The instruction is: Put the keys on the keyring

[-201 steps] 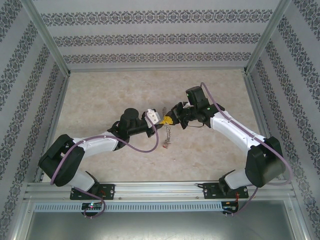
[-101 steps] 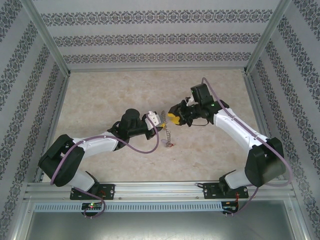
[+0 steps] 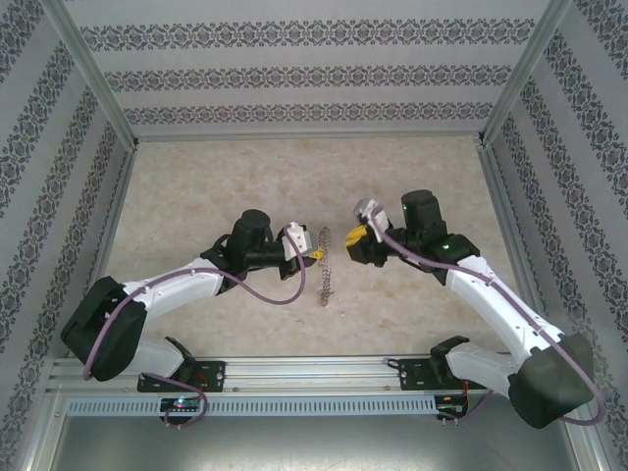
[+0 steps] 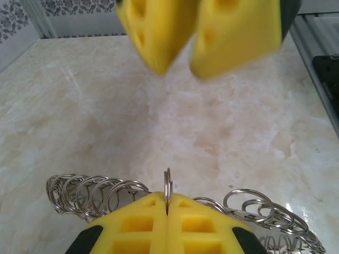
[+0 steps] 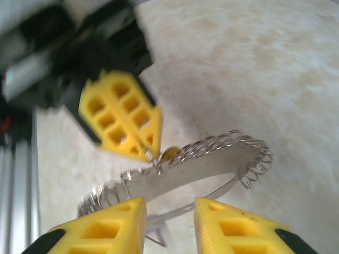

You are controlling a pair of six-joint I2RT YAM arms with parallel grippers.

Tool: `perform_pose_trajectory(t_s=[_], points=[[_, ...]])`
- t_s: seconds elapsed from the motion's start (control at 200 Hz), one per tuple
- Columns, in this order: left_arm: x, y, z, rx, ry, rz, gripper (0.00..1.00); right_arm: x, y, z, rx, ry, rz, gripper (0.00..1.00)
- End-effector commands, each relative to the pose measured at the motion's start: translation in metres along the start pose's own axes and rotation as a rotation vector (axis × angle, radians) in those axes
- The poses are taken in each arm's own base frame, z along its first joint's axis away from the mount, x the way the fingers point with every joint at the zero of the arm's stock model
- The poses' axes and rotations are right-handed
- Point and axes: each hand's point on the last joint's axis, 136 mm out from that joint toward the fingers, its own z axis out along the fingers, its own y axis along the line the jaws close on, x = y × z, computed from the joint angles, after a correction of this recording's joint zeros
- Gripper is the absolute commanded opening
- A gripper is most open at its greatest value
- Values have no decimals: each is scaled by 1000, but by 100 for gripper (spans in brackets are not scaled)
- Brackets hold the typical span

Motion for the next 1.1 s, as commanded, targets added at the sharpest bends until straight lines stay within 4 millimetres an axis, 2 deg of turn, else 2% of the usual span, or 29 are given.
perform_pose_trajectory(t_s=[0.0,0.185,0.34,0.47,0.625,0.719,0.799,0.874,1.094], points=[[-21,-5,-9,62,-40,49,0,0,20,14,-151,-44,-380,31],[-23,-6,-8,85,-32,46,0,-17,23,28,-208,-49,-426,31],[-25,-6,-7,98,-41,43,0,-8,24,35,-249,6,-419,28],[-27,-5,-7,95,-55,42,0,-3,22,37,-238,32,-415,16],[-27,-3,-8,91,-58,38,0,3,19,38,-223,68,-398,19],[-28,-1,-9,88,-57,39,0,4,19,39,-231,71,-386,10],[-29,-1,-9,91,-61,37,0,-1,22,40,-251,50,-373,0],[-30,1,-9,81,-65,32,0,-7,23,42,-258,24,-358,0],[-32,11,-13,31,-104,-19,11,-38,14,43,-187,-160,-285,0]])
